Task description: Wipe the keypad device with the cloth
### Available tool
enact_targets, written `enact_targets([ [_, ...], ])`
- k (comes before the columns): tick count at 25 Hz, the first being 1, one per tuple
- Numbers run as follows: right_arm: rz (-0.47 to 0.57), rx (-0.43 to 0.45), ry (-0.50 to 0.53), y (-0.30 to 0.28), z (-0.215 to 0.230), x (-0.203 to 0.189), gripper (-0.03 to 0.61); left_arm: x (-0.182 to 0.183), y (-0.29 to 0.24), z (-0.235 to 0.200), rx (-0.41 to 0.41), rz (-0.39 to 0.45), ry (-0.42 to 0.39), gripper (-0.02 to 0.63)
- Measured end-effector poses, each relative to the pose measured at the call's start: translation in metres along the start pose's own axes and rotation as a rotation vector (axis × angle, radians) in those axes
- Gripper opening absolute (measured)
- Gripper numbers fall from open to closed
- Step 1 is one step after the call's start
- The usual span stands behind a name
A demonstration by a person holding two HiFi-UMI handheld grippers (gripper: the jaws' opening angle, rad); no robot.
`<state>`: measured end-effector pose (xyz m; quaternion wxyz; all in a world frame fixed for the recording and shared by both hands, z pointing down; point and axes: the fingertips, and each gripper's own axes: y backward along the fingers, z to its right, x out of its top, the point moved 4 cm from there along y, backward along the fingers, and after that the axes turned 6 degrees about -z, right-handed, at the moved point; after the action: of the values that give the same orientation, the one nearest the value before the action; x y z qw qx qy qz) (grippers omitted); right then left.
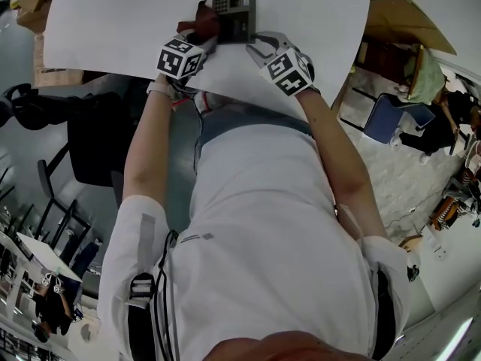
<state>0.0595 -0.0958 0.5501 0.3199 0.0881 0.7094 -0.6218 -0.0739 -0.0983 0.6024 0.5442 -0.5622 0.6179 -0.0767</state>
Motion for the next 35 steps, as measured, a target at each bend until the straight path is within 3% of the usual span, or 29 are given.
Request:
enact_targets([
  [4, -0.032, 0.005, 0.097, -0.001, -0.001, 0.003, 0.129, 0.018, -0.006, -0.015, 0.045, -0.009, -0.015, 0.055],
  [9, -0.021, 0.058, 0.071, -0.002, -0.003, 0.008, 0.129, 0.057, -0.005, -0.040, 0.086, 0.016, -0.049, 0.055],
  [12, 0.032, 0.092, -0.050, 0.002, 0.004, 0.007, 0.131, 0.085, -0.007, -0.049, 0.086, 0.027, -0.086, 0.055],
  [17, 0.135, 0.137, -0.366, 0.007, 0.032, 0.007, 0.179, 0.115, -0.026, -0.050, 0.049, -0.017, -0.192, 0.055],
  [19, 0.150, 0.159, -0.421, 0.006, 0.037, 0.009, 0.189, 0.118, -0.035, -0.049, 0.036, -0.042, -0.219, 0.055],
  [27, 0.141, 0.143, -0.268, -0.003, 0.020, 0.025, 0.201, 0.111, -0.046, -0.038, -0.027, -0.055, -0.206, 0.055],
  [35, 0.143, 0.146, -0.286, -0.004, 0.016, 0.024, 0.212, 0.099, -0.037, -0.012, -0.056, -0.090, -0.307, 0.055],
])
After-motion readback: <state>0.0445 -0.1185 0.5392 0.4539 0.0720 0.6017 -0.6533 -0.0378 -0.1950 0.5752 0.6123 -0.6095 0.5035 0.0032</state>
